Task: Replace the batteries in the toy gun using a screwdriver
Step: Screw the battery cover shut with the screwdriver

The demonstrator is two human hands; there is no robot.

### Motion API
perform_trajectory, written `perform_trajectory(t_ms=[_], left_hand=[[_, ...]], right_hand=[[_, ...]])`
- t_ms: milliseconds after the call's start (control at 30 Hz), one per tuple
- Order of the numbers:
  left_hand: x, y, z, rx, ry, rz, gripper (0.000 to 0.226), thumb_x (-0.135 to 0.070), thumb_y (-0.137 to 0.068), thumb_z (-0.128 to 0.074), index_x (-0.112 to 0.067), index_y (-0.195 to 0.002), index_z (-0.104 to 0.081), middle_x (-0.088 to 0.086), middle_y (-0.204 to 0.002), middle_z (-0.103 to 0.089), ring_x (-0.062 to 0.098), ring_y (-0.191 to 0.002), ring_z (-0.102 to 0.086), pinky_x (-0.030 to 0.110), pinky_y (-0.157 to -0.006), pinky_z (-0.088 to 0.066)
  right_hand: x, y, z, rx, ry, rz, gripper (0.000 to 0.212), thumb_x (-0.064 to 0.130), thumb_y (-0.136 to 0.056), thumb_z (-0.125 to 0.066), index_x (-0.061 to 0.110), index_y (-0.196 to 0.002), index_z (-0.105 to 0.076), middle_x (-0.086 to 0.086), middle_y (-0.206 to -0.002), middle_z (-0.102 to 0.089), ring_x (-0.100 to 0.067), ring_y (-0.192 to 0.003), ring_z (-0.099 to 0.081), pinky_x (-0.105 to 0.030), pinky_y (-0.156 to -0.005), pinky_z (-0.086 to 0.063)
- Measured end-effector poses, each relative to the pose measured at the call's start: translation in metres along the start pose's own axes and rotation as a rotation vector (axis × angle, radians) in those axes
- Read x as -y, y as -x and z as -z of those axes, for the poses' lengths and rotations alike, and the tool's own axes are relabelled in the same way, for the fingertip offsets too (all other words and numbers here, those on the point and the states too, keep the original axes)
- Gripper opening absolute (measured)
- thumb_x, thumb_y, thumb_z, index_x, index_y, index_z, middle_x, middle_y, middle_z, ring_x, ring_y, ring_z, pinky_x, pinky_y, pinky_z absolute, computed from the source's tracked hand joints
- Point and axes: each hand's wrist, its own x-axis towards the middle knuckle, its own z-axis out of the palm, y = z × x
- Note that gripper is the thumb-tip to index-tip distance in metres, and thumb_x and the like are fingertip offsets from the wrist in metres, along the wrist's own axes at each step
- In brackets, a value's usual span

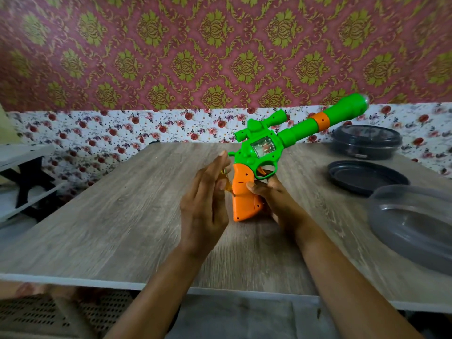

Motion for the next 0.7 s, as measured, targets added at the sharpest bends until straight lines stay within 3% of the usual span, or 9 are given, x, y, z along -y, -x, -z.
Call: perform_trajectory(t_ms=[133, 233, 333, 467, 567, 700], left_hand=[[-0.0010, 0.0009, 0.0006, 0.000, -0.014, -0.038, 0.029, -0.013, -0.096, -0.042, -0.009, -0.124, -0.048, 0.004, -0.117, -0.060, 0.005, -0.098, -0.058, 0.009, -0.077, -0.045], [0.0021, 0.0010, 0.0009, -0.032, -0.041, -0.072, 0.024, -0.024, -0.097, -0.051, -0.013, -0.118, -0.054, 0.005, -0.105, -0.049, 0.007, -0.091, -0.053, 0.012, -0.072, -0.044], [0.0037, 0.0003, 0.0028, -0.125, -0.062, -0.006, 0.022, -0.018, -0.092, -0.058, -0.014, -0.114, -0.056, 0.003, -0.099, -0.048, 0.012, -0.080, -0.055, 0.012, -0.070, -0.044], [-0.0004, -0.0027, 0.0027, -0.121, -0.070, 0.060, 0.036, -0.007, -0.094, -0.047, -0.004, -0.130, -0.045, 0.003, -0.117, -0.060, 0.008, -0.098, -0.060, 0.006, -0.084, -0.043], [-0.0025, -0.0016, 0.0027, -0.091, -0.107, 0.028, 0.035, -0.002, -0.092, -0.042, 0.008, -0.124, -0.053, 0.015, -0.121, -0.060, 0.015, -0.107, -0.060, 0.003, -0.085, -0.042], [0.0027, -0.0007, 0.0030, -0.102, -0.060, -0.011, 0.024, -0.014, -0.094, -0.051, -0.007, -0.115, -0.059, 0.007, -0.112, -0.057, 0.014, -0.098, -0.058, 0.012, -0.080, -0.046]], right_hand=[[-0.0002, 0.0015, -0.0013, 0.020, -0.014, 0.010, 0.054, 0.004, -0.087, -0.057, 0.018, -0.134, -0.037, -0.008, -0.125, -0.061, -0.023, -0.114, -0.059, -0.043, -0.095, -0.049], [0.0000, 0.0035, -0.0008, 0.039, 0.010, 0.019, 0.055, 0.002, -0.086, -0.057, 0.018, -0.134, -0.037, -0.007, -0.124, -0.062, -0.020, -0.113, -0.060, -0.037, -0.095, -0.050], [0.0005, 0.0031, 0.0002, 0.028, 0.018, -0.003, 0.057, 0.002, -0.085, -0.059, 0.019, -0.134, -0.035, -0.008, -0.124, -0.062, -0.020, -0.112, -0.060, -0.040, -0.095, -0.049], [0.0043, 0.0017, 0.0024, 0.015, 0.034, -0.034, 0.058, 0.002, -0.086, -0.058, 0.018, -0.135, -0.032, -0.013, -0.124, -0.060, -0.024, -0.111, -0.060, -0.041, -0.094, -0.050], [0.0066, 0.0032, 0.0034, 0.040, 0.044, -0.052, 0.057, 0.004, -0.087, -0.058, 0.020, -0.135, -0.033, -0.014, -0.122, -0.062, -0.025, -0.109, -0.062, -0.041, -0.092, -0.051], [0.0091, 0.0058, 0.0031, 0.071, 0.003, -0.056, 0.051, 0.002, -0.088, -0.054, 0.017, -0.134, -0.038, -0.016, -0.119, -0.062, -0.023, -0.104, -0.063, -0.036, -0.086, -0.053]])
